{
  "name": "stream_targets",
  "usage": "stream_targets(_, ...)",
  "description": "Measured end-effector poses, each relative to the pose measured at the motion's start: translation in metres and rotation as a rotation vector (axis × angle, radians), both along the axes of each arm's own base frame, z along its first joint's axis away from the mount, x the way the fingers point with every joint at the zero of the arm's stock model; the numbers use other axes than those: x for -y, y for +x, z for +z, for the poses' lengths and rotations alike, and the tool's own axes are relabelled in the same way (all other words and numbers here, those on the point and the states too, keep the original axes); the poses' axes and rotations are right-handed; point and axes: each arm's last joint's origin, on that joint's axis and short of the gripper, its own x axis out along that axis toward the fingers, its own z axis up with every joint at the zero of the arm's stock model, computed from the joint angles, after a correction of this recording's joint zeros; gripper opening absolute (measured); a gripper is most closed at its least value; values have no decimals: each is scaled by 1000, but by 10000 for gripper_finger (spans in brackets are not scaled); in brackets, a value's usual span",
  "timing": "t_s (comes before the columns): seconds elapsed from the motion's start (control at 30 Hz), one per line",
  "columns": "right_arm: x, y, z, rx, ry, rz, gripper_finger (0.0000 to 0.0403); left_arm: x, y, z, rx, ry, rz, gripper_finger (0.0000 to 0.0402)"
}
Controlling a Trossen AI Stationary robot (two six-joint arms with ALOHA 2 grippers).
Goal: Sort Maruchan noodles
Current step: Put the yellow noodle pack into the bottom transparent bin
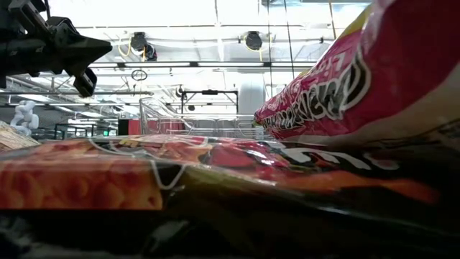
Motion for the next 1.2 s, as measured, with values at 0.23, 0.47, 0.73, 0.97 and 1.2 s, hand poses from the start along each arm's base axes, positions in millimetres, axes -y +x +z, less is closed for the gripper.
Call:
stream_targets(0.23, 2, 7, 22, -276, 18, 62, 93, 0, 0, 0, -1, 1, 0, 26)
stream_targets(0.47, 1, 16, 34, -433, 136, 196, 93, 0, 0, 0, -2, 1, 0, 26)
stream_targets(0.73, -8, 25, 24, -589, 301, 308, 93, 0, 0, 0, -4, 0, 0, 26)
stream_targets(0.97, -25, 48, 19, -620, 428, 444, 93, 0, 0, -1, -8, -2, 0, 26)
stream_targets(1.2, -41, 60, 7, -745, 447, 497, 93, 0, 0, -1, -8, -2, 0, 26)
